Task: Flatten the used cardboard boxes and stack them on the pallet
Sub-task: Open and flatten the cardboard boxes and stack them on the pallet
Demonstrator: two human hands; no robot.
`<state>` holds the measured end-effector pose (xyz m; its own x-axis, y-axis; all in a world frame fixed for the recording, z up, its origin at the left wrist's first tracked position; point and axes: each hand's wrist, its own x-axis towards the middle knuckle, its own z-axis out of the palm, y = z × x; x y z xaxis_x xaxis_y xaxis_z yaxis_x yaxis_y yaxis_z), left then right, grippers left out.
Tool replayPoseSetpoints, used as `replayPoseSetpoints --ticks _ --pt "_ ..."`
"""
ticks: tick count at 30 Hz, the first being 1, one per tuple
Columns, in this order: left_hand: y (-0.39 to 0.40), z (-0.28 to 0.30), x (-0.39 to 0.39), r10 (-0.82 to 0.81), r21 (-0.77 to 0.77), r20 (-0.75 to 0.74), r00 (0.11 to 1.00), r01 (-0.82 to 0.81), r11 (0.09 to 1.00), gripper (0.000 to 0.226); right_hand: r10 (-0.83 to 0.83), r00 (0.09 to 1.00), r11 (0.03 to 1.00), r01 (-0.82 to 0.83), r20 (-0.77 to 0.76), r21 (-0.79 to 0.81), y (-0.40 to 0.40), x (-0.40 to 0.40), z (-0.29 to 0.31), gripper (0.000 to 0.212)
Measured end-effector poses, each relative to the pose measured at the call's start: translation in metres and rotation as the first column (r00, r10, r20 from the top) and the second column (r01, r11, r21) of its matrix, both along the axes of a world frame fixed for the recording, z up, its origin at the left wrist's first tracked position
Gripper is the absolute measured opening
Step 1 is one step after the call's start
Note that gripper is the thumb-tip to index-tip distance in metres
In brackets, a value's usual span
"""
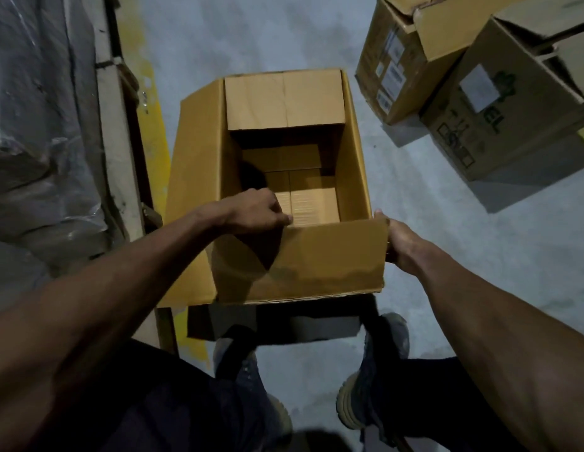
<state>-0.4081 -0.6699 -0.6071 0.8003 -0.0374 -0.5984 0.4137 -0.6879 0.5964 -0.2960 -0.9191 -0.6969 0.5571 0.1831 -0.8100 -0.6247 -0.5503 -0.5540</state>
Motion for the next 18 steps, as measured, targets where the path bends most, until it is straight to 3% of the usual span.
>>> replayPoseSetpoints --ticks 3,7,9,11,14,18 --pt "-0.008 0.018 -0.011 -0.098 -0.175 -0.169 0.981 0.068 0.982 0.008 0.066 0.998 0.998 -0.066 -0.021 -0.01 0.003 -0.005 0.012 0.058" --pt "-0.021 0.012 -0.026 -0.308 -0.261 -0.343 0.887 0.225 0.939 0.021 0.151 0.987 0.988 -0.152 -0.045 -0.017 0.001 -0.007 0.019 0.067" --pt "-0.036 -0.002 -0.032 -0.416 -0.196 -0.356 0.837 0.368 0.909 0.029 0.16 0.986 0.987 -0.16 -0.041 -0.006 -0.002 -0.008 0.015 0.071" --pt "-0.054 -0.025 -0.042 -0.423 -0.088 -0.392 0.817 0.424 0.901 0.032 0.18 0.984 0.983 -0.181 -0.013 -0.017 -0.003 -0.01 0.013 0.071" --pt "-0.081 -0.059 -0.064 -0.307 0.092 -0.377 0.874 0.366 0.926 0.033 0.224 0.974 0.974 -0.223 0.015 -0.038 -0.003 -0.011 0.008 0.065" --pt "-0.103 -0.093 -0.083 -0.109 0.263 -0.253 0.961 0.177 0.949 0.033 0.248 0.966 0.967 -0.242 0.076 -0.08 0.001 -0.013 0.0 0.054"
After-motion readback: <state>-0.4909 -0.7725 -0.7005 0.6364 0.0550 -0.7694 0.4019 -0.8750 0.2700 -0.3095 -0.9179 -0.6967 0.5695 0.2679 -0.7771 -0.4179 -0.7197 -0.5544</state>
